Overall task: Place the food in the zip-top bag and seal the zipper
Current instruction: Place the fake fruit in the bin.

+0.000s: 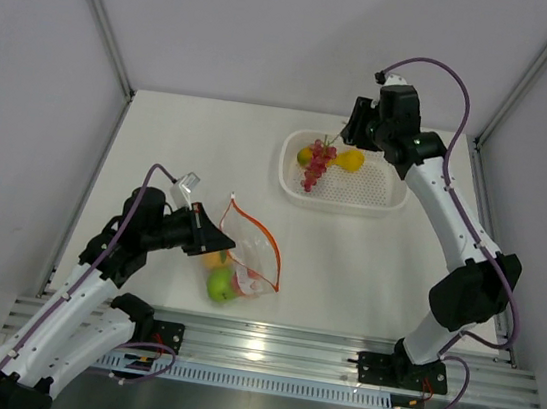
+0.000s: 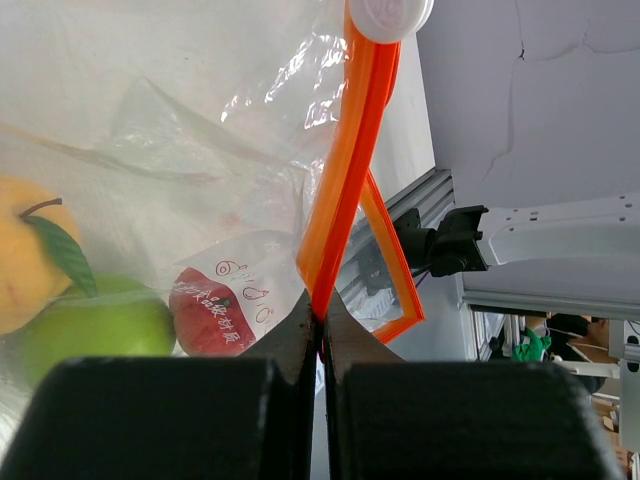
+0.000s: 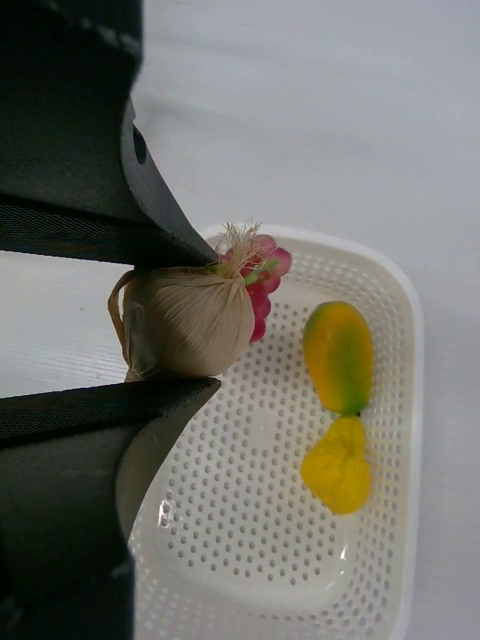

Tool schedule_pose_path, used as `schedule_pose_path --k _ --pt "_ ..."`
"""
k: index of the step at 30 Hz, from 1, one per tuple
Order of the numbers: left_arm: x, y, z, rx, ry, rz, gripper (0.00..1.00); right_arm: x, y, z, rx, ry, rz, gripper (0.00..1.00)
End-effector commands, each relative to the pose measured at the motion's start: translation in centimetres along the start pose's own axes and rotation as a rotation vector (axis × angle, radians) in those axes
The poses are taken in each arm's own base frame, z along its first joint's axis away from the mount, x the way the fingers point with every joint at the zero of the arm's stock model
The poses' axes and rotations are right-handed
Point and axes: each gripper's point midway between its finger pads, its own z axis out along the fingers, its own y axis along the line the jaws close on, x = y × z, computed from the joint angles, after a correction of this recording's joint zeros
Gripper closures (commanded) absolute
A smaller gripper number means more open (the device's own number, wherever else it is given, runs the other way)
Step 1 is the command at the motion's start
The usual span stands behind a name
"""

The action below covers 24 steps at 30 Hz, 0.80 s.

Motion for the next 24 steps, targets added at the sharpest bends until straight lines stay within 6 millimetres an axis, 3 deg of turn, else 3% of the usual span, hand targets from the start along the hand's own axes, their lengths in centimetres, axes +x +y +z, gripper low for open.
schedule_pose_path --k 1,4,12,24 --pt "-0.2 -0.1 -0.1 0.009 -0.008 0.006 0.99 -2.1 -0.9 1.3 0.008 -0.044 0.006 0.73" --pt "-0.2 -0.1 -0.1 0.009 -0.008 0.009 0.99 -0.3 -1.7 3.2 0.023 0.012 0.024 0.72" --pt "0.1 0.1 0.0 0.007 0.0 0.008 0.99 7.3 -3.8 8.0 0.079 0.231 0.052 0.67" --pt "0.3 0.4 0.0 0.005 0.002 0.008 1.0 13.0 -3.5 10.3 0.008 0.394 0.11 0.53"
